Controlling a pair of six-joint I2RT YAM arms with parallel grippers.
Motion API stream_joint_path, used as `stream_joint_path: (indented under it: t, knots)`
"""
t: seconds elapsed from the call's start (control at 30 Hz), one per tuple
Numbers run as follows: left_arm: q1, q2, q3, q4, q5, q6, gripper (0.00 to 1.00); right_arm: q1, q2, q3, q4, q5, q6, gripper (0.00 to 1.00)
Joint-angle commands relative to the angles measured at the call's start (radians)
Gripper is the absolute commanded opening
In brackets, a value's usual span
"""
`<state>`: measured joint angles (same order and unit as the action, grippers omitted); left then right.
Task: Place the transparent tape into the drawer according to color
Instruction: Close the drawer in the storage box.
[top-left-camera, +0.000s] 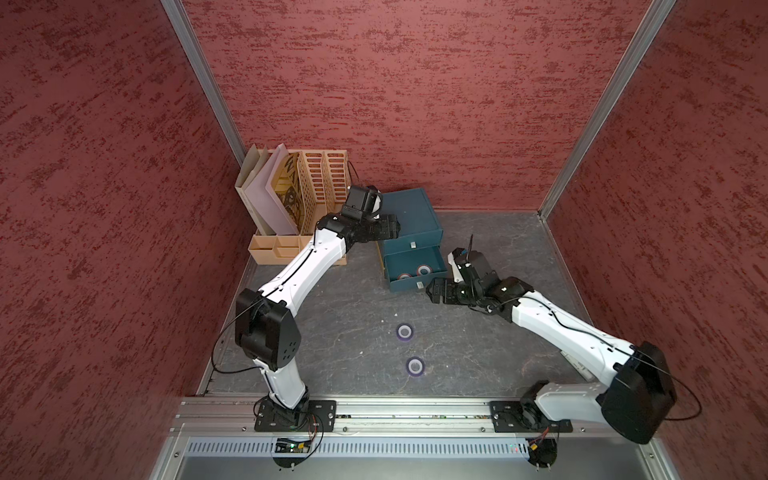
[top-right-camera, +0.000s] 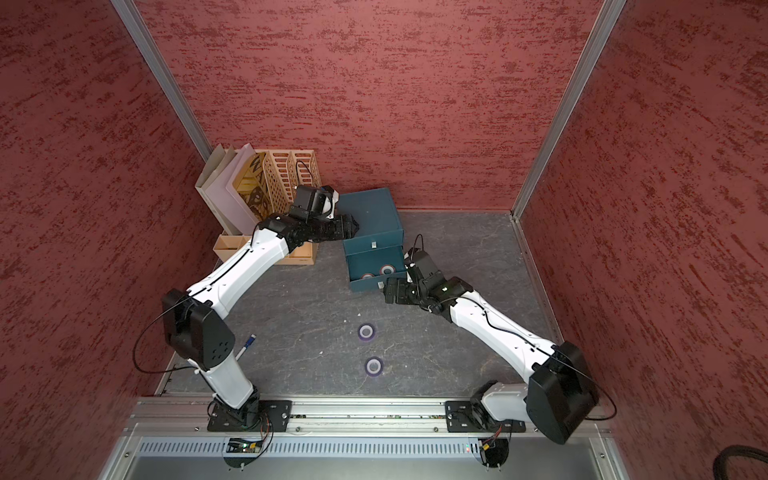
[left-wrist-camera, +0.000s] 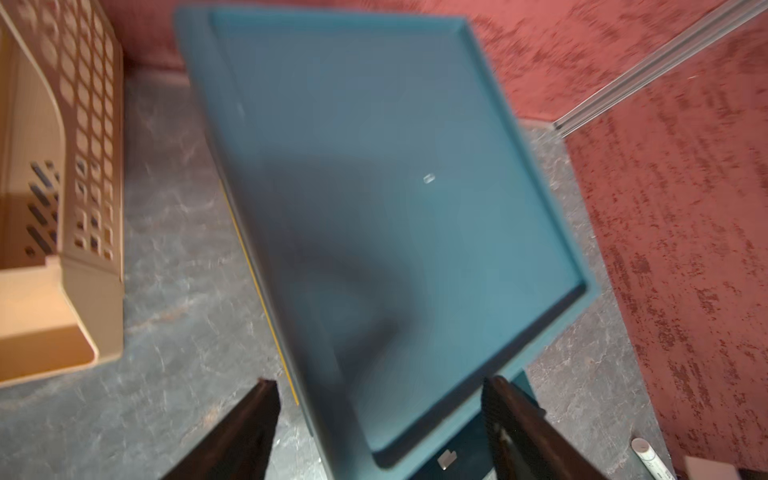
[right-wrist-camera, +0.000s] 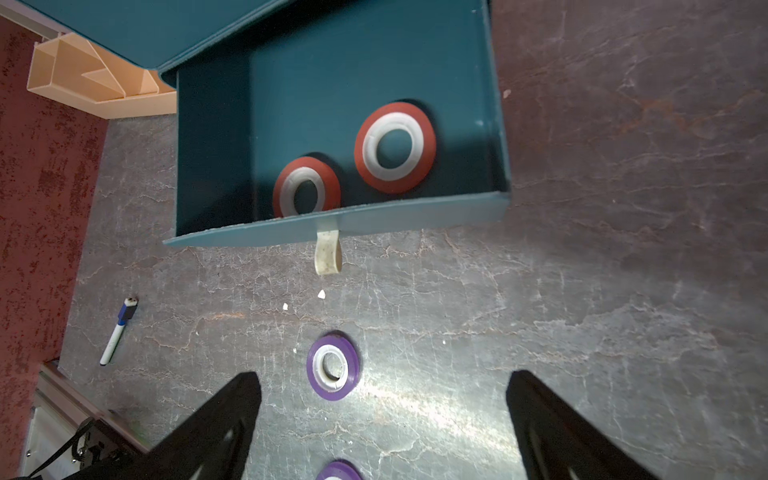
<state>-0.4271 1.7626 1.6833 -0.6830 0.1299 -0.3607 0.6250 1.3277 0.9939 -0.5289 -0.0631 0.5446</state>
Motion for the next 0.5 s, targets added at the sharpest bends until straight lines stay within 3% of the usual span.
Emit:
stream_joint_path:
  t: [0.0, 0.33, 0.47]
  knots:
    - [0.012, 0.006, 0.030, -0.034, 0.007, -0.018, 0.76, 0.012, 0.011, 0.032, 0.033, 0.034, -0.012, 0.99]
    - [0.022, 0.035, 0.028, -0.038, 0.023, -0.024, 0.63, 0.037, 0.043, 0.023, 0.101, 0.070, -0.032, 0.98]
    - [0.024, 0.050, 0.041, -0.056, 0.029, -0.025, 0.56, 0.057, 0.068, 0.033, 0.131, 0.091, -0.044, 0.89]
